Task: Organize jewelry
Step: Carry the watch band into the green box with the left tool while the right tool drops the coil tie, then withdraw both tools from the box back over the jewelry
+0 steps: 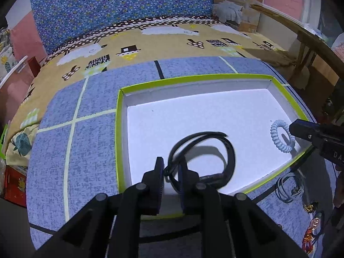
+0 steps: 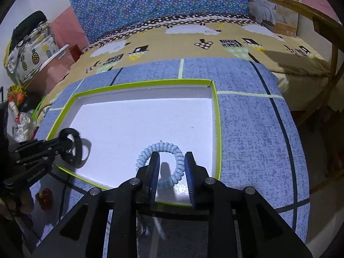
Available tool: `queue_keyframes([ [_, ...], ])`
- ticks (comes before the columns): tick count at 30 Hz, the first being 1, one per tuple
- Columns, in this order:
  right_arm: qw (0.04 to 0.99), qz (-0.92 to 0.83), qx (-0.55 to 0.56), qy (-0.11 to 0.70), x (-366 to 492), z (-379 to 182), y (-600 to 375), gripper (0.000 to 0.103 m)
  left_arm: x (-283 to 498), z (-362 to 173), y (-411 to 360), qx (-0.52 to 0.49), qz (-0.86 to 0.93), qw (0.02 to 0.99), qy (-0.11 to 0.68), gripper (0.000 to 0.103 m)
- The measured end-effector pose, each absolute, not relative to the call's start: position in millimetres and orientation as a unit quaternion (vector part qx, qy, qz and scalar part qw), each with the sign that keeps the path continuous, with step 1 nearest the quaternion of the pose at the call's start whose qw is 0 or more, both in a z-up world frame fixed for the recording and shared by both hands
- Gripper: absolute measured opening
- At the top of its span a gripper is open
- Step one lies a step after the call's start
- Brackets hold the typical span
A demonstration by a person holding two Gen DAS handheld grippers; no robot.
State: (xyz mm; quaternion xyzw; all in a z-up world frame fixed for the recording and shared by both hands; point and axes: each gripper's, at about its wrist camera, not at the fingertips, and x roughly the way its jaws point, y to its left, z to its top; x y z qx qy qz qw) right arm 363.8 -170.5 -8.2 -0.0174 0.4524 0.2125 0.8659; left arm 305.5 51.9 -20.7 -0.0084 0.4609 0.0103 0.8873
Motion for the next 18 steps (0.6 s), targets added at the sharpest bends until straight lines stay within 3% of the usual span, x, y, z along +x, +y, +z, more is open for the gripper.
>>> queue_keyframes([
  [5,0.872,0.222,-0.015,0.436,353,1,-170,0.024,303,-17,53,-0.018,0.004,0.891,0.453,0.025],
  [18,0.898,0.242,-0.006,0.366,283,39,-188,0.024,239,23,59,-0.054,-0.028,0.926,0.372,0.025],
])
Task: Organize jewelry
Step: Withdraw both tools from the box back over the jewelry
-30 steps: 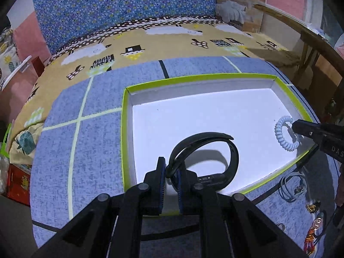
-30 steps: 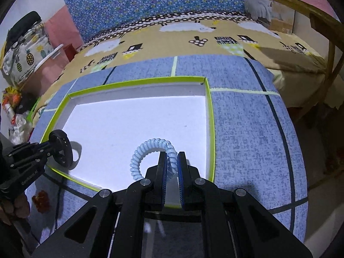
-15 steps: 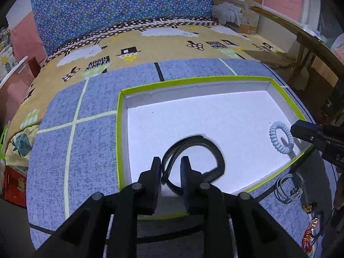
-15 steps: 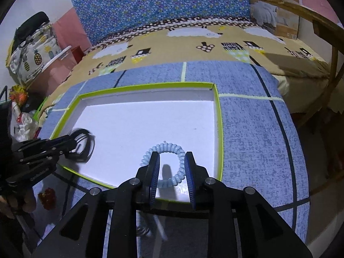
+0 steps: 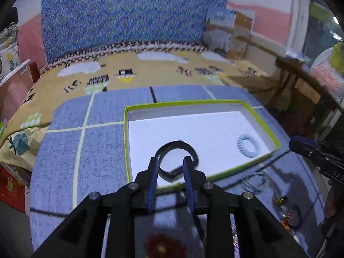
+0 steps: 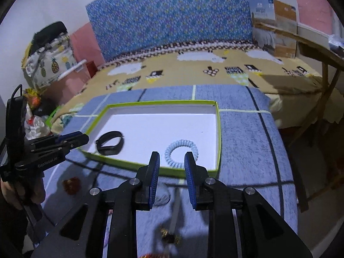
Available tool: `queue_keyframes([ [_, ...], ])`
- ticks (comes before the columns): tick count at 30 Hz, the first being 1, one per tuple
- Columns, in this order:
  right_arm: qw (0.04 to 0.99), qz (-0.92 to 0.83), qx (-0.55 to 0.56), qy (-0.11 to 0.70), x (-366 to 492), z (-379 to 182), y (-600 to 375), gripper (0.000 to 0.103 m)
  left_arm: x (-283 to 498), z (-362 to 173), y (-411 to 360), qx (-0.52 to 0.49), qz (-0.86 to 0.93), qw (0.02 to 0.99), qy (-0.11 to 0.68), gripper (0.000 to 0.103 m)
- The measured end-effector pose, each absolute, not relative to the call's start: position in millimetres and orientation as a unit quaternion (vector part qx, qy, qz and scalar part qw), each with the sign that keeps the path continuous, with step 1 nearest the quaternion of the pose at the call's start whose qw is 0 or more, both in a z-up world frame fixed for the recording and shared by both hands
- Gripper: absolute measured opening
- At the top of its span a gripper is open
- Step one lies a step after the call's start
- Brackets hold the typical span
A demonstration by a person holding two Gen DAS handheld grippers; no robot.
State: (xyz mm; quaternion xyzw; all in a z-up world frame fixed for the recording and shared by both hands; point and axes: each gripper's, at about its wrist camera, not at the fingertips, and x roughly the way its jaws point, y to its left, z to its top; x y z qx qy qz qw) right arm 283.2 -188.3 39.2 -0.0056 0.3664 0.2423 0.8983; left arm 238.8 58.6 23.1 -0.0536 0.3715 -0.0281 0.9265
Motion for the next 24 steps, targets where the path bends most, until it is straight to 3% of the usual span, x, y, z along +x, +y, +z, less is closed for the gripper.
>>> queue_keyframes([
  [15,0.911,0.240,0.005,0.336,182,36,-216,0.024,116,36,48,-0.057,-0.052,0.953,0.294,0.025],
  [24,0.908,0.237,0.002,0.345,140,20,-223,0.024,73,23,43,-0.068,-0.041,0.953,0.294,0.025],
])
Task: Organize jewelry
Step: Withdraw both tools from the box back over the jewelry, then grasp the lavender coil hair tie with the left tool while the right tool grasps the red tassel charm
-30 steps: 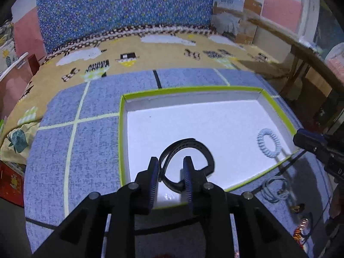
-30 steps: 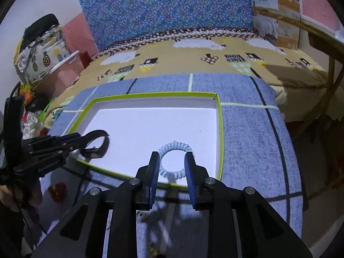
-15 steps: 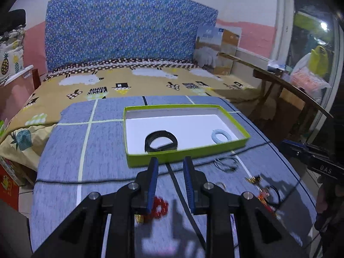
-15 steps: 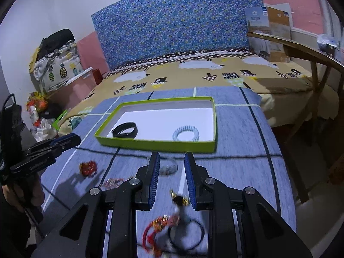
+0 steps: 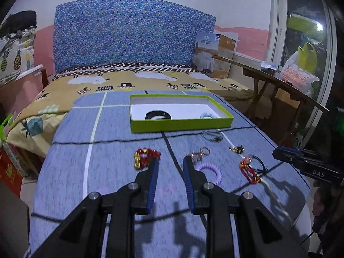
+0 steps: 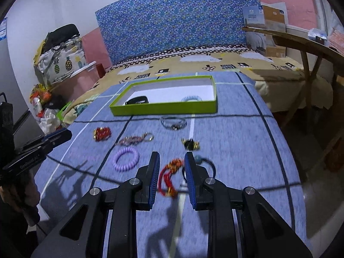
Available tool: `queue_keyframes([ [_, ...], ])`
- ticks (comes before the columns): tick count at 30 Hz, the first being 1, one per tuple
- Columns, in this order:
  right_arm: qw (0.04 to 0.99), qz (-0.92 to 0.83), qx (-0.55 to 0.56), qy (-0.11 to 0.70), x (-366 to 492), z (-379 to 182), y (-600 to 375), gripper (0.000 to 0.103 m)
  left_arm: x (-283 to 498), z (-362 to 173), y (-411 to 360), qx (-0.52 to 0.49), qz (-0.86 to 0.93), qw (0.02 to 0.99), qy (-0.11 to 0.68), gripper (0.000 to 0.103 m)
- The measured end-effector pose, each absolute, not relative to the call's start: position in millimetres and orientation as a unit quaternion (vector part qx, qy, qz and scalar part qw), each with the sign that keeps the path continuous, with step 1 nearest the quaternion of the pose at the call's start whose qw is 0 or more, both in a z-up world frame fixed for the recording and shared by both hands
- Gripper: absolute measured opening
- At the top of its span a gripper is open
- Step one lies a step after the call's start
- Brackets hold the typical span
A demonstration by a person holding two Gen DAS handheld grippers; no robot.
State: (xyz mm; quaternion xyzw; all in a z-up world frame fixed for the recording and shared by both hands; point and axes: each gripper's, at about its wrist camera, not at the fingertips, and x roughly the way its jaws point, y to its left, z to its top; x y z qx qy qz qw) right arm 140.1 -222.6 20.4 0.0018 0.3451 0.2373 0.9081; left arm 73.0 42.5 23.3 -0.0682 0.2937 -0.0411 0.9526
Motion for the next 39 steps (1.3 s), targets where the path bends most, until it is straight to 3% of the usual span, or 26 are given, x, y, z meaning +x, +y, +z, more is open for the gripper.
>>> queue_keyframes([
  [19,0.903,0.229,0.001,0.363,138,6,-230,0.024,76,6,23,-0.058,-0.063,0.942,0.325,0.025],
  [22,0.899,0.236,-0.002,0.368,140,2,-226,0.024,83,1,21,-0.060,-0.071,0.937,0.338,0.031],
  [39,0.881,0.252,-0.018,0.401,157,-23,-204,0.024,129,-27,-6,-0.045,-0.091,0.906,0.410,0.031],
])
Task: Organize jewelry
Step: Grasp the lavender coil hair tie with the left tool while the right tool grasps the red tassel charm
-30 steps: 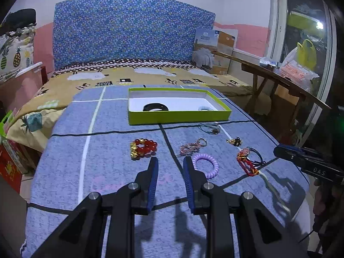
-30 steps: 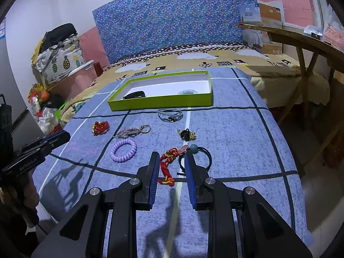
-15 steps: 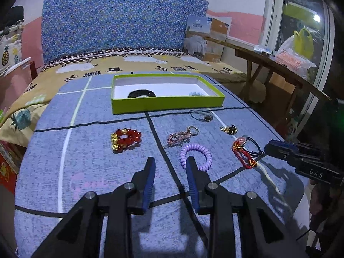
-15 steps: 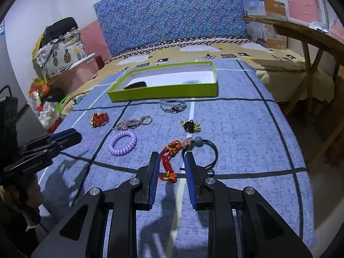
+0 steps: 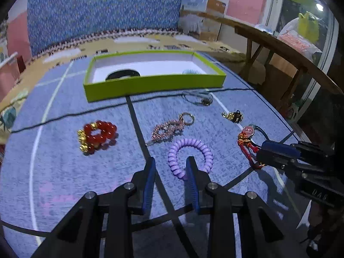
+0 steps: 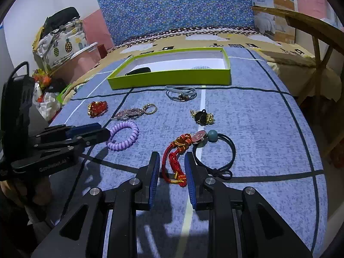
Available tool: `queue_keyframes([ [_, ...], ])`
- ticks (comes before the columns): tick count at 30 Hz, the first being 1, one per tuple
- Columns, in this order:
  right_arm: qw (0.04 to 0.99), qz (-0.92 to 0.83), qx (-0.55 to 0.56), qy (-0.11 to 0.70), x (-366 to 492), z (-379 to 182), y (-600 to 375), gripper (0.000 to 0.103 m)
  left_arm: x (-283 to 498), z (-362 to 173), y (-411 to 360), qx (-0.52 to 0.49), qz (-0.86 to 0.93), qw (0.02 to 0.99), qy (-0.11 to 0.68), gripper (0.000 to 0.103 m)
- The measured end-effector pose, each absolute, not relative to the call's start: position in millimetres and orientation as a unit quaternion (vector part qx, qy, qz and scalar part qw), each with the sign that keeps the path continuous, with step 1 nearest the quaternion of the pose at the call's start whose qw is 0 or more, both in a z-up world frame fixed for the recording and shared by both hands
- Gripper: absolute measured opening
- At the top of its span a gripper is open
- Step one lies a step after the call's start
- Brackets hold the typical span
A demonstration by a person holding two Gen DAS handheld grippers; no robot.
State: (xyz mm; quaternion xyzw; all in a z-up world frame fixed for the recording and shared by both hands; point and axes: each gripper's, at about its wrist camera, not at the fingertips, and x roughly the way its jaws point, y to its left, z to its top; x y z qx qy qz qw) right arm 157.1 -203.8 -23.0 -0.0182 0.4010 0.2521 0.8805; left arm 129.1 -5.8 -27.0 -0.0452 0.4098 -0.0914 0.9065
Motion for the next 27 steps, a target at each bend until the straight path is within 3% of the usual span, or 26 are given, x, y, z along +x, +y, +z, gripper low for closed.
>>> queue_keyframes([
  [7,0.874,0.248,-0.032,0.416,165,-31,-196,0.024,138,-29,-13,-0.028,-0.076,0.900,0.428,0.031],
  [9,0.874,0.249,-0.040,0.415,163,-32,-194,0.019,137,-29,-18,-0.012,-0.071,0.901,0.427,0.030],
  [12,0.874,0.251,-0.048,0.414,163,-32,-191,0.009,137,-29,-24,0.001,-0.081,0.901,0.427,0.016],
  [14,0.874,0.251,-0.049,0.414,162,-32,-191,0.009,136,-29,-26,0.007,-0.081,0.900,0.429,0.010],
  [27,0.885,0.270,-0.041,0.378,147,-9,-195,0.008,115,-15,-12,-0.027,-0.099,0.913,0.395,0.009],
])
